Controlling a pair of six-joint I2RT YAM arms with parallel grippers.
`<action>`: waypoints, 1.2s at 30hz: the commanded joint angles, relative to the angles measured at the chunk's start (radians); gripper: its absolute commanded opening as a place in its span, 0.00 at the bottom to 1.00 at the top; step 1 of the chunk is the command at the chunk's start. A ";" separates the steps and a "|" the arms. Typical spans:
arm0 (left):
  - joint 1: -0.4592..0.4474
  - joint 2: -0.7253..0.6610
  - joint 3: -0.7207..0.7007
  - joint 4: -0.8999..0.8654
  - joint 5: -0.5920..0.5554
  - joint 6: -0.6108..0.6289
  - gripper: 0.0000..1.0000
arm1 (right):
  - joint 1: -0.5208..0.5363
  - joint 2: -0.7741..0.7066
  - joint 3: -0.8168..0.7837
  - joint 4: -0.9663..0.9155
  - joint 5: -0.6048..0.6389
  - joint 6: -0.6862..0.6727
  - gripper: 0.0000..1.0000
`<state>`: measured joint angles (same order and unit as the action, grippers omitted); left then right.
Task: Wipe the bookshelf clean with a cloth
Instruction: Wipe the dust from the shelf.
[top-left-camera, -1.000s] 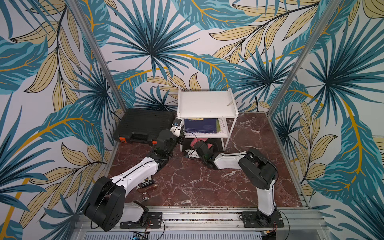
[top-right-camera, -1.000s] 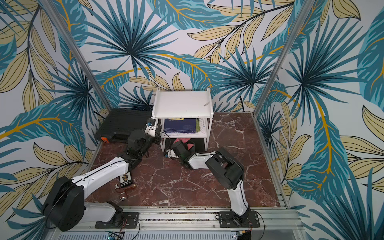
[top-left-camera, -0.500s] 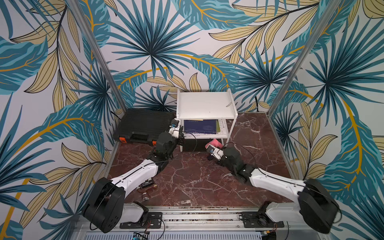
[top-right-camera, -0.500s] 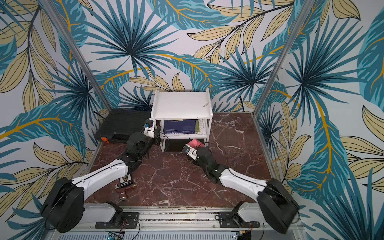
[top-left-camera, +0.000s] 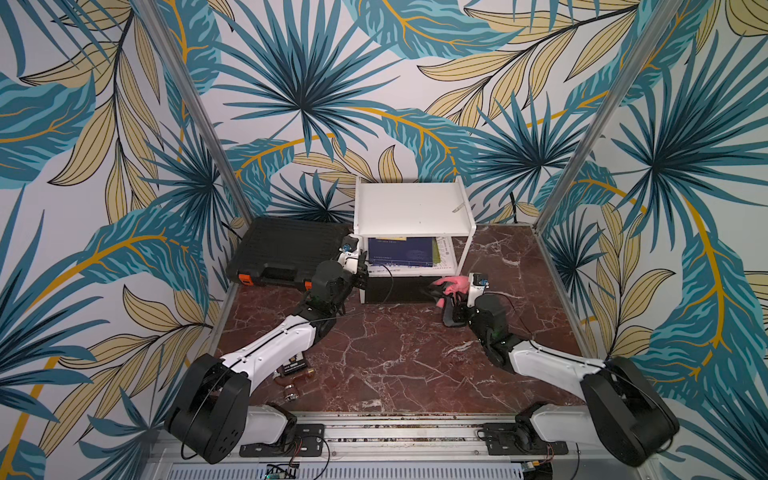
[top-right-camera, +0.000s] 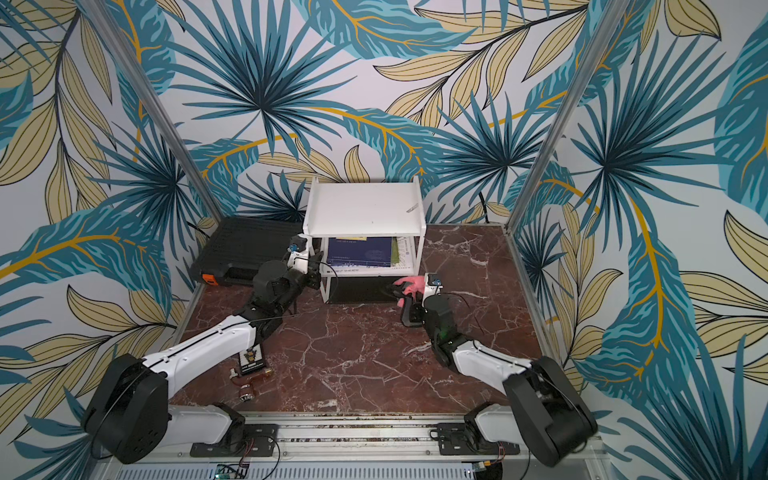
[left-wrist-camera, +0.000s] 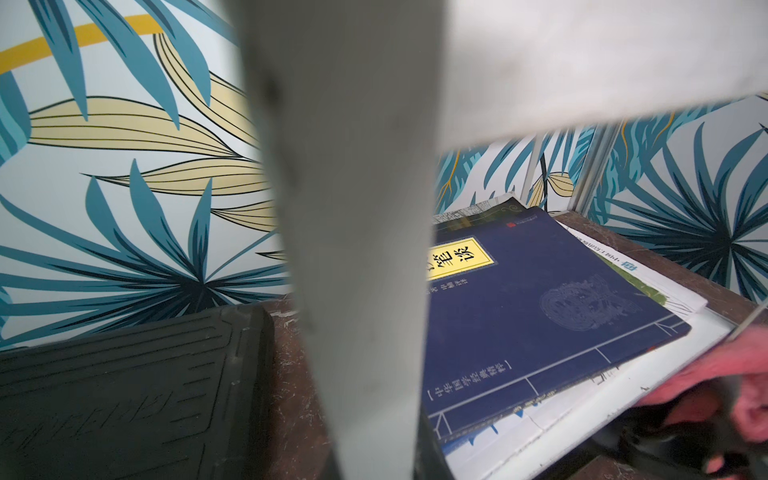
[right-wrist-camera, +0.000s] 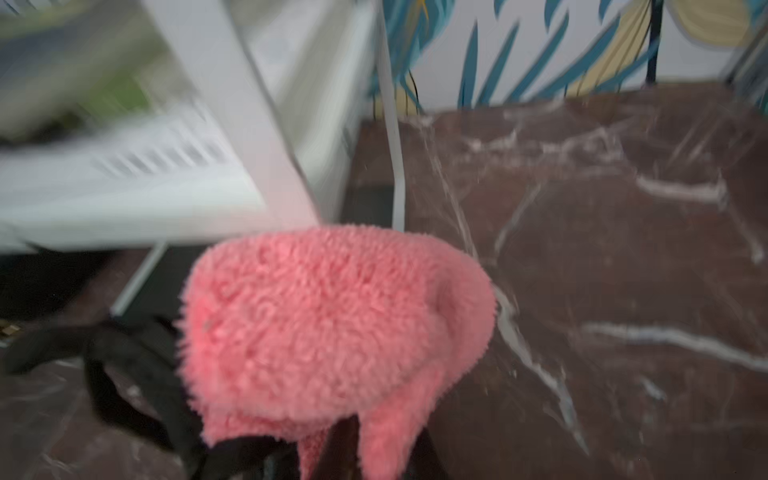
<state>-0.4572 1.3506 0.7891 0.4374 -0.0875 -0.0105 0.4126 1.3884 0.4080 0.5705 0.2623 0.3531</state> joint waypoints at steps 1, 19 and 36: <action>0.036 0.031 0.009 -0.162 -0.053 0.104 0.00 | -0.104 0.046 -0.063 0.072 -0.128 0.221 0.00; 0.055 0.062 0.022 -0.169 0.041 0.087 0.00 | -0.338 0.571 0.720 -0.489 -0.617 0.094 0.00; 0.056 0.102 0.021 -0.170 0.064 0.033 0.00 | -0.300 0.685 0.842 -0.426 -0.803 0.279 0.00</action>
<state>-0.4049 1.3983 0.8234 0.4492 -0.0181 -0.0120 0.0834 2.0613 1.3544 0.1600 -0.4889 0.5995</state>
